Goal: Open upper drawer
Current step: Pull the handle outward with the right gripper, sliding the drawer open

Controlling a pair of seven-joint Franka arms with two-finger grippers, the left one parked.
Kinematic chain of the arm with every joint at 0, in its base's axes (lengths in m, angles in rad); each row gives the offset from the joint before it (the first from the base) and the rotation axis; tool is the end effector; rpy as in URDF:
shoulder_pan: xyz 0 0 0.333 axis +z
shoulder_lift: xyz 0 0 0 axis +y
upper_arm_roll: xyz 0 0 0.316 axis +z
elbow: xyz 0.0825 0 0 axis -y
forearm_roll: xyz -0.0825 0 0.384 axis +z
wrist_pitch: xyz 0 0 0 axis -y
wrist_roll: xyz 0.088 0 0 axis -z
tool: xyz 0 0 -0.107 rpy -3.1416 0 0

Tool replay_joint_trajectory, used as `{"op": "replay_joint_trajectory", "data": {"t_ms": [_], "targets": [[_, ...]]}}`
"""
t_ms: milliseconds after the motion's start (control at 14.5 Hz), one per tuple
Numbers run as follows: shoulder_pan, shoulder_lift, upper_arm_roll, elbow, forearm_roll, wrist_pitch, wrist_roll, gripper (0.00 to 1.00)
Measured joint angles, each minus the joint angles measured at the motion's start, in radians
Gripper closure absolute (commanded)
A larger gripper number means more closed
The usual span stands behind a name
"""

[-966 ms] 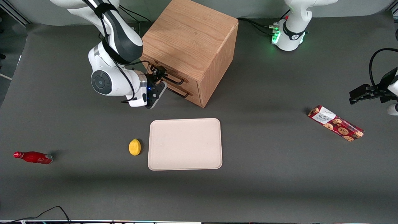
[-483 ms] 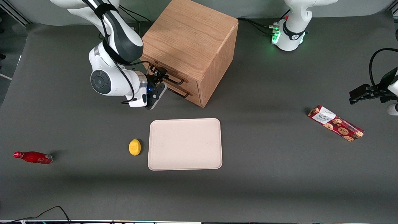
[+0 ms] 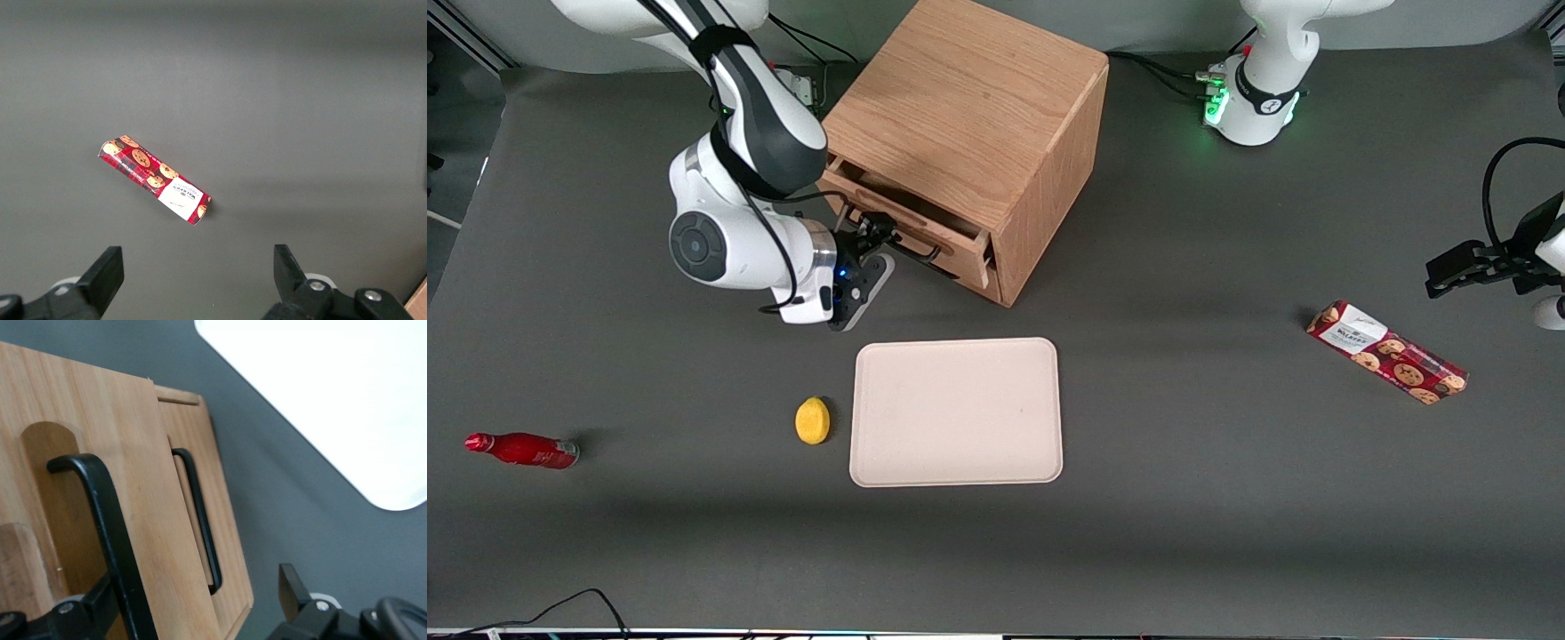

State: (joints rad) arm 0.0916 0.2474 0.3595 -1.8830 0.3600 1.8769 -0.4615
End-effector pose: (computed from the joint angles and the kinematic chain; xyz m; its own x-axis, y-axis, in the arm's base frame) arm 0.5210 0.2714 0.3748 0.7120 0.6993 -0.0639 0.6020 -0.6547 -0.4571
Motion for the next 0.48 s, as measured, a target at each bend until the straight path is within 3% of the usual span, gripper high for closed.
{"op": "replay_joint_trajectory", "data": {"t_ms": [483], "targets": [[-0.004,0.05,-0.068,0.08,-0.037,0.006,0.0,0.0]]}}
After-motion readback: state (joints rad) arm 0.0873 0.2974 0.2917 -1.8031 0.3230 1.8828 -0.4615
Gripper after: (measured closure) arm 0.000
